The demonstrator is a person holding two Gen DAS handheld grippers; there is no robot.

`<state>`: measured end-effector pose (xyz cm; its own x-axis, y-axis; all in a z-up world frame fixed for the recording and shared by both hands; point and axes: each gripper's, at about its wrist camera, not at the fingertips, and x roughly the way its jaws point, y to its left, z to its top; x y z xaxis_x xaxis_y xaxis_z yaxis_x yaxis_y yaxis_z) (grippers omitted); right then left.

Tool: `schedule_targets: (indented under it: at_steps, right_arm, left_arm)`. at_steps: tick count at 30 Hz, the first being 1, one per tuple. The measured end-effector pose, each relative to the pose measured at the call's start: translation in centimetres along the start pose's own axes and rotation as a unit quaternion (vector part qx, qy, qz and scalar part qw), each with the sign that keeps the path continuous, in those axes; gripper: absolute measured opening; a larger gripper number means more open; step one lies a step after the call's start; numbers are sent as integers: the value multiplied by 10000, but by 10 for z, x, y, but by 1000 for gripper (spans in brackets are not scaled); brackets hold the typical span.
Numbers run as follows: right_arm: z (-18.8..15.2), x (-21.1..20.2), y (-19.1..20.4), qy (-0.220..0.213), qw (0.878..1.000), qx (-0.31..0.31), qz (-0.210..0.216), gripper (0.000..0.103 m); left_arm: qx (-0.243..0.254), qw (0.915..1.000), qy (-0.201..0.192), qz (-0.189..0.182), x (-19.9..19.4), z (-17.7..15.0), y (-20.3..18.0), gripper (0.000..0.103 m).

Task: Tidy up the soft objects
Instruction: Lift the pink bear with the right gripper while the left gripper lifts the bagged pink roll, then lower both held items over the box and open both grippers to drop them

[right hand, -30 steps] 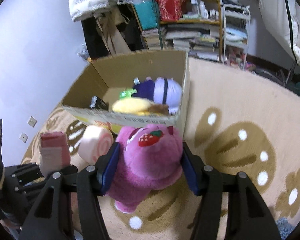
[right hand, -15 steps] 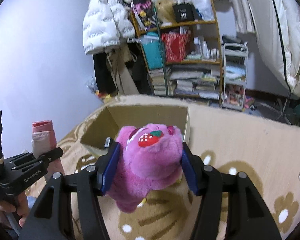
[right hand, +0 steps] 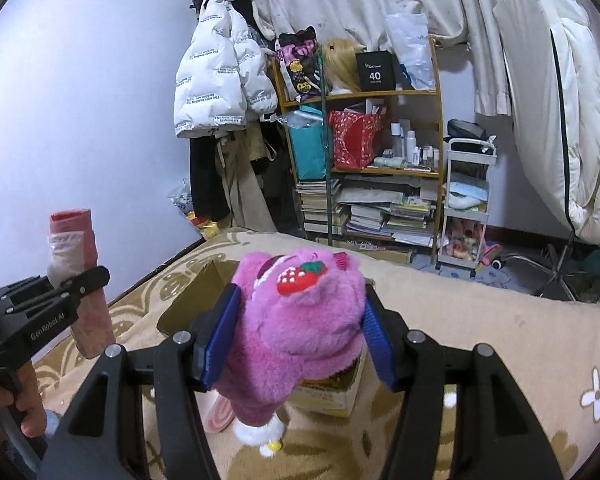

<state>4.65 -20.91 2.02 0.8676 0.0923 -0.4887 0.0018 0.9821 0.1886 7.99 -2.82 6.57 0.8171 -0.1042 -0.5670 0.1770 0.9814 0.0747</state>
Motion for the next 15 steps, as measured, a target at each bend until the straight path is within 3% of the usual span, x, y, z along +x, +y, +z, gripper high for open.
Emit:
schedule_targets:
  at_steps: [15]
  right_arm:
    - [7, 26, -5, -188, 9997, -116, -71, 63]
  left_arm:
    - [147, 9997, -55, -199, 34, 12, -10, 16]
